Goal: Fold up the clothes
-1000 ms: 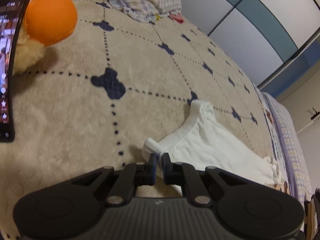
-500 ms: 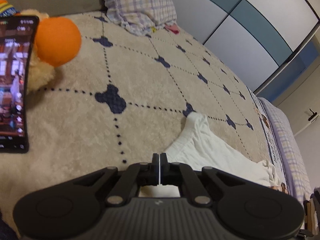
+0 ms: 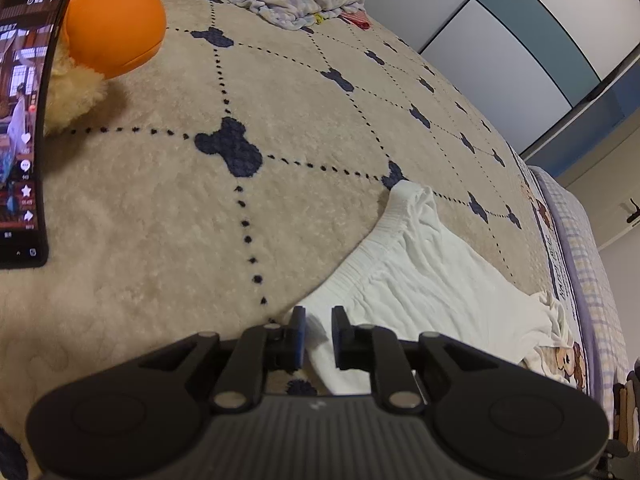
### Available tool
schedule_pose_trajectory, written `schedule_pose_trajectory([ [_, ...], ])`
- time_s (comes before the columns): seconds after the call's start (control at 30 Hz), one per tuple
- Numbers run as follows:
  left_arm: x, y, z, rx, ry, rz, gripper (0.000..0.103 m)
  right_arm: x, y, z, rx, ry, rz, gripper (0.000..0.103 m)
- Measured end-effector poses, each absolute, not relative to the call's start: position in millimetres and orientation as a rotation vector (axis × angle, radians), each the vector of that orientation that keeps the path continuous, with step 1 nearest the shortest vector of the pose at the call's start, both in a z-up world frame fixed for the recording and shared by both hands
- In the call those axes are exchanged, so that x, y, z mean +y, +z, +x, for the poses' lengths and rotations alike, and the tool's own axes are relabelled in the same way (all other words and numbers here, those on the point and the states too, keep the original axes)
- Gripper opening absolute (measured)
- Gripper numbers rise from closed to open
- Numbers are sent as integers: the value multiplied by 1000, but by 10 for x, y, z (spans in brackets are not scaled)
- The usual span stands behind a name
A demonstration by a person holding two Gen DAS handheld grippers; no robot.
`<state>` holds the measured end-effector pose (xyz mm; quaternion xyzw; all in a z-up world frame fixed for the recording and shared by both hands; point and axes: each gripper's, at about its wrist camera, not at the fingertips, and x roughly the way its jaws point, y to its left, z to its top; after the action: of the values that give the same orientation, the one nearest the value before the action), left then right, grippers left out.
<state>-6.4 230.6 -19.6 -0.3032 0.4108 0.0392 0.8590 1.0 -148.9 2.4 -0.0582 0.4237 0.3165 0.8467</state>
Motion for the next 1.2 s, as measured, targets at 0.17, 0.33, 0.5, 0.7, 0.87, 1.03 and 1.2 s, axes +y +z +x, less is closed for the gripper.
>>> schedule_pose_trajectory([
  [0.17,2281,-218,-27,875,89,-626,16,-1523,-78,215,878,570,-168,19],
  [0.33,2238,-235,-6,877,86,-595,15,-1435,-209,238,874,549,-192,16],
  [0.5,2203,-201,-23,870,88,-543,6,-1426,-140,112,838,572,-229,4],
  [0.7,2202,-189,-53,866,92,-520,3,-1560,74,-151,784,640,-238,3],
  [0.87,2210,-190,-77,865,98,-509,3,-1618,119,-425,766,723,-278,4],
  [1.03,2195,-195,-101,867,93,-506,3,-1578,25,-628,796,799,-348,4],
  [1.2,2194,-239,-95,877,96,-538,6,-1467,-209,-719,885,830,-430,3],
])
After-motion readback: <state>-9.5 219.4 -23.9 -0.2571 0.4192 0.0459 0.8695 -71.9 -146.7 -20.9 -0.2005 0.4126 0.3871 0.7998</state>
